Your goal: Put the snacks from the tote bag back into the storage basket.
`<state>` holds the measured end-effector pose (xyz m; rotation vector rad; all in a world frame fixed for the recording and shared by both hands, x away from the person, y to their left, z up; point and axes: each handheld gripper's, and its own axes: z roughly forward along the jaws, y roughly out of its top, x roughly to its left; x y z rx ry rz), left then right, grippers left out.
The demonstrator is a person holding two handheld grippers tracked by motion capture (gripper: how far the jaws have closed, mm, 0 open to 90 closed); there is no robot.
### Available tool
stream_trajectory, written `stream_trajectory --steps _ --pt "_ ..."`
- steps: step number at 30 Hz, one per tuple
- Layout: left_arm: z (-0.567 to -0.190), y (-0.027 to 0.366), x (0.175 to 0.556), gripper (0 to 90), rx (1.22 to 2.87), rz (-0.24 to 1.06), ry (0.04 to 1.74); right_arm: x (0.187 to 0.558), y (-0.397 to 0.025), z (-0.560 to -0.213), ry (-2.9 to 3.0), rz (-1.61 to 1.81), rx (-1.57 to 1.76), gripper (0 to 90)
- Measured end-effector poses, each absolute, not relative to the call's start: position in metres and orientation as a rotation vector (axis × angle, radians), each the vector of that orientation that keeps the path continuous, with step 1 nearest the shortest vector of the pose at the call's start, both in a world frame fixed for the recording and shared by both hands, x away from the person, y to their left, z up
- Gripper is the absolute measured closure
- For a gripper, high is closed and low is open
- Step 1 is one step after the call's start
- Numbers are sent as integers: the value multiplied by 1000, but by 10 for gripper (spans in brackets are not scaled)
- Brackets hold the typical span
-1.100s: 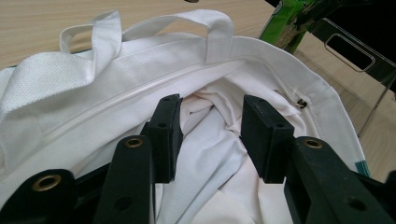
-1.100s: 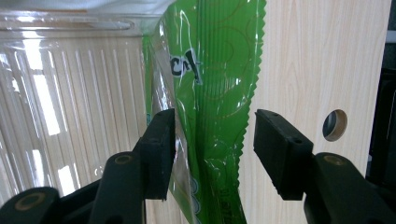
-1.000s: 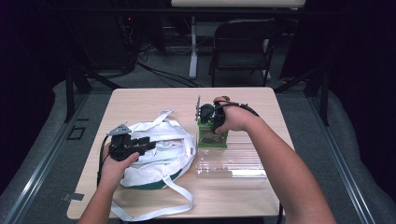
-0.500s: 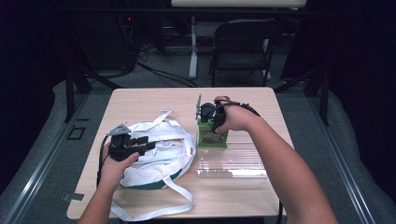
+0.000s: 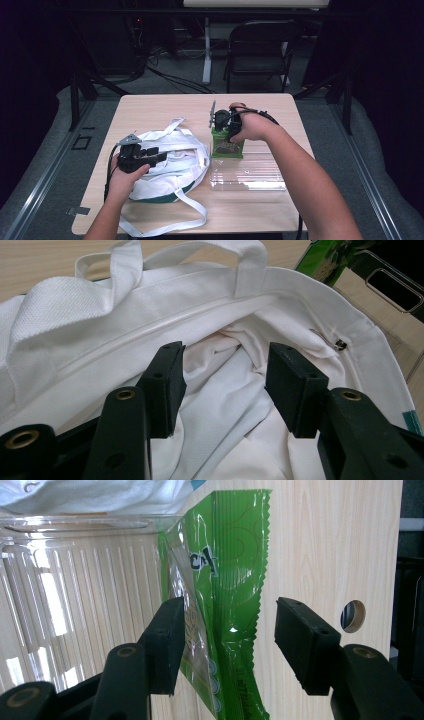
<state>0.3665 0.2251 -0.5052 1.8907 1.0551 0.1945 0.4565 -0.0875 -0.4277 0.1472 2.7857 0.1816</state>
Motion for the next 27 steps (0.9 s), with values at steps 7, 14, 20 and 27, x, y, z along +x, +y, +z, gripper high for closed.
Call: stream_trajectory --steps 7,14,20,27 --pt "-506 225 367 506 1876 197 1077 456 -88 -423 2783 192 151 462" --pt "-505 226 367 512 1872 196 1083 454 -90 -417 2773 196 162 463" --pt "-506 226 366 499 1874 192 1079 453 -91 -415 2771 200 164 463" --pt "-505 226 366 482 1873 195 1084 451 -92 -412 2768 211 168 463"
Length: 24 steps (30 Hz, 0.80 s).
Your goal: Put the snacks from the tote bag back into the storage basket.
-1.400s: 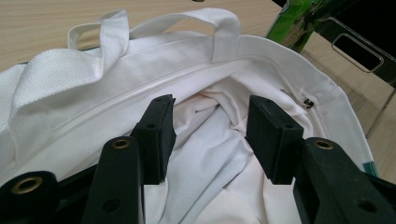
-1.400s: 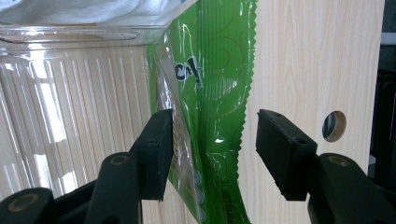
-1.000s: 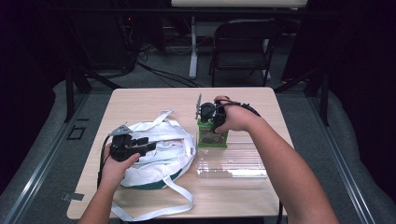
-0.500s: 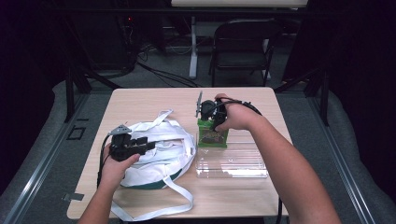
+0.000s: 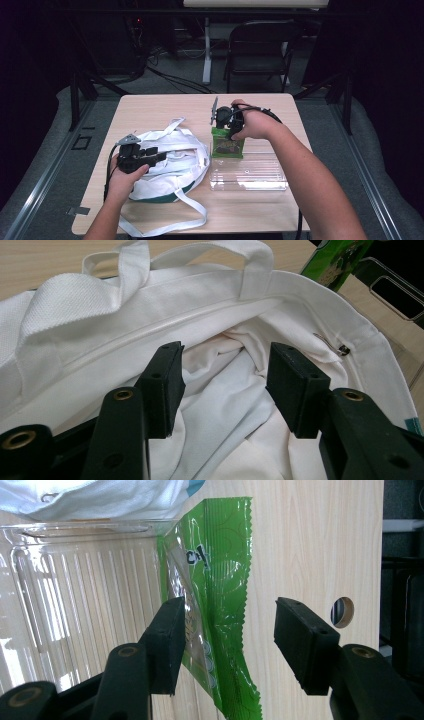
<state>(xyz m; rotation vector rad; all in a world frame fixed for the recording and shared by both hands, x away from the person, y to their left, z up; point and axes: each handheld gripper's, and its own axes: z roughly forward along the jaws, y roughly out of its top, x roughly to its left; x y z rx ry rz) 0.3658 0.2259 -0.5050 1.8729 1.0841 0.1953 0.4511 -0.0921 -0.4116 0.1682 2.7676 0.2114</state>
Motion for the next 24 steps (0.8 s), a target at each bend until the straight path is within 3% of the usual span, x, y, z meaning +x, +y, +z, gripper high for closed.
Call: stream_trajectory --steps 24 --pt "-505 226 364 461 1880 208 1082 432 -111 -386 2754 302 202 459"
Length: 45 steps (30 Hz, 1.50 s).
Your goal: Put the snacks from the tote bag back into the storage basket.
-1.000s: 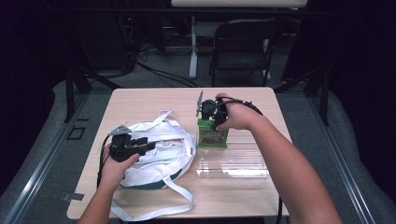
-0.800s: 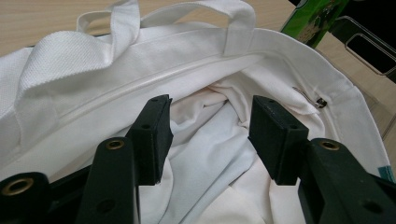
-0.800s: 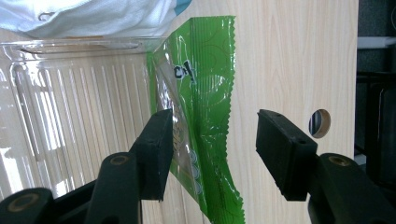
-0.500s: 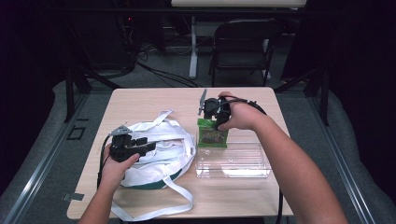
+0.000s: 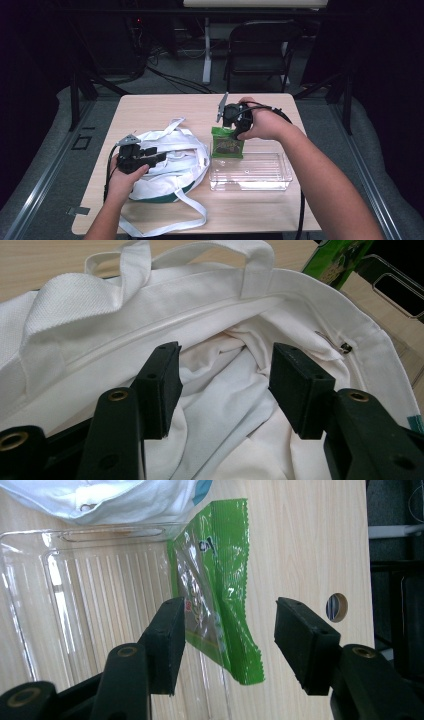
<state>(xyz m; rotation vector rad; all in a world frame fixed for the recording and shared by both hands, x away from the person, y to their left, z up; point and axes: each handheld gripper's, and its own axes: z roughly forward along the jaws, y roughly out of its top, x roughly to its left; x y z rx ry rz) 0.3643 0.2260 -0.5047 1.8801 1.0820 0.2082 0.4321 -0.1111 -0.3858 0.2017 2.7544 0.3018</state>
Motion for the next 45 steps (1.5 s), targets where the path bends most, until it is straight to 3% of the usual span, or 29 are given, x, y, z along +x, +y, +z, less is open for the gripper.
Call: stream_trajectory --steps 30,45 --pt "-505 229 364 455 1871 218 1097 381 -145 -388 2628 446 409 468" --pt "-506 229 364 455 1868 219 1099 343 -169 -424 2539 684 626 480"
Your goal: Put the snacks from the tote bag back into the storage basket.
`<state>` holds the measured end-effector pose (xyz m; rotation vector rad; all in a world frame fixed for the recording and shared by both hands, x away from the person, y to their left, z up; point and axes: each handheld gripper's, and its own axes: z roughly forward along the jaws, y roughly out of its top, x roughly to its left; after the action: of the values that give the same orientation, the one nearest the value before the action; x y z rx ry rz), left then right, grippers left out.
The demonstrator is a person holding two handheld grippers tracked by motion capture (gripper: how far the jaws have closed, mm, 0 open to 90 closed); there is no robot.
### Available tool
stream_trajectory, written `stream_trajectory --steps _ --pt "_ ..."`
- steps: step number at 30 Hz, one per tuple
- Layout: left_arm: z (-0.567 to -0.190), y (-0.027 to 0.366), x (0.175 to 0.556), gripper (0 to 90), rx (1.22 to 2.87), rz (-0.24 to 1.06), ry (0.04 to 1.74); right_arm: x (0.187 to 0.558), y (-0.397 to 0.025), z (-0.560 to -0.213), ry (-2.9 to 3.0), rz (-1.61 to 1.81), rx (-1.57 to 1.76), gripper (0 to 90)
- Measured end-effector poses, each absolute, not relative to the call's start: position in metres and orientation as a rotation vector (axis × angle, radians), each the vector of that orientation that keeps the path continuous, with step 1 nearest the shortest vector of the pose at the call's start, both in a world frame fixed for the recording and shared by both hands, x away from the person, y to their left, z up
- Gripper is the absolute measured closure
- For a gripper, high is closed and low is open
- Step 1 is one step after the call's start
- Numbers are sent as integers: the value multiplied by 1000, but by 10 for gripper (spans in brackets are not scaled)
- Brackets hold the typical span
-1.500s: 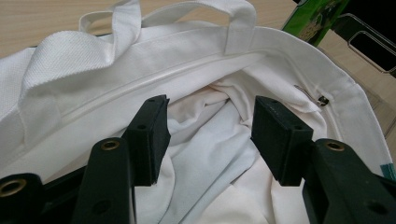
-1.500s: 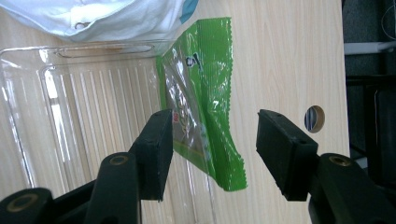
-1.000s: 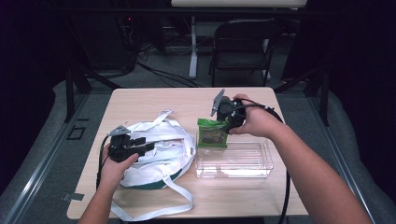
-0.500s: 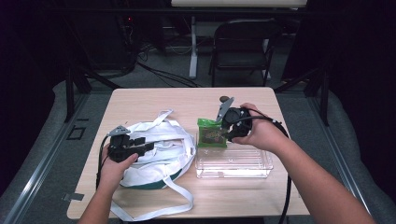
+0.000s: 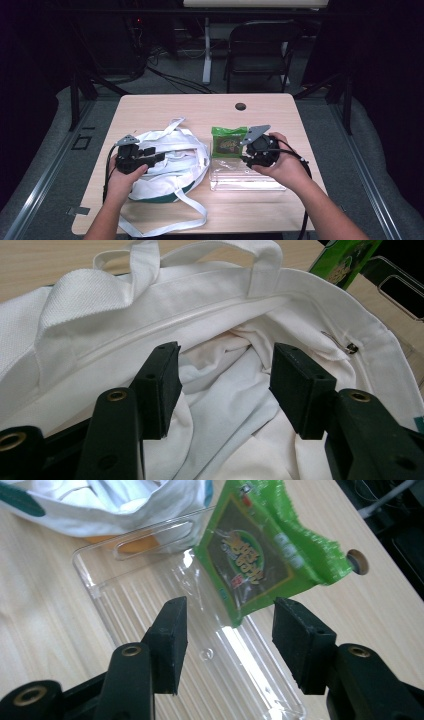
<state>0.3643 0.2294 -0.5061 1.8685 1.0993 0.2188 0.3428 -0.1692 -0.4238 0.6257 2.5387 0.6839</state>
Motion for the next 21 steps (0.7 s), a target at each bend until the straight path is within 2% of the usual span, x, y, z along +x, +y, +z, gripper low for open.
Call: stream_trajectory --steps 10,21 --pt "-506 231 364 455 1868 218 1109 323 -181 -455 2464 751 716 480" --pt "-505 232 364 458 1855 227 1104 321 -187 -466 2458 747 765 521"
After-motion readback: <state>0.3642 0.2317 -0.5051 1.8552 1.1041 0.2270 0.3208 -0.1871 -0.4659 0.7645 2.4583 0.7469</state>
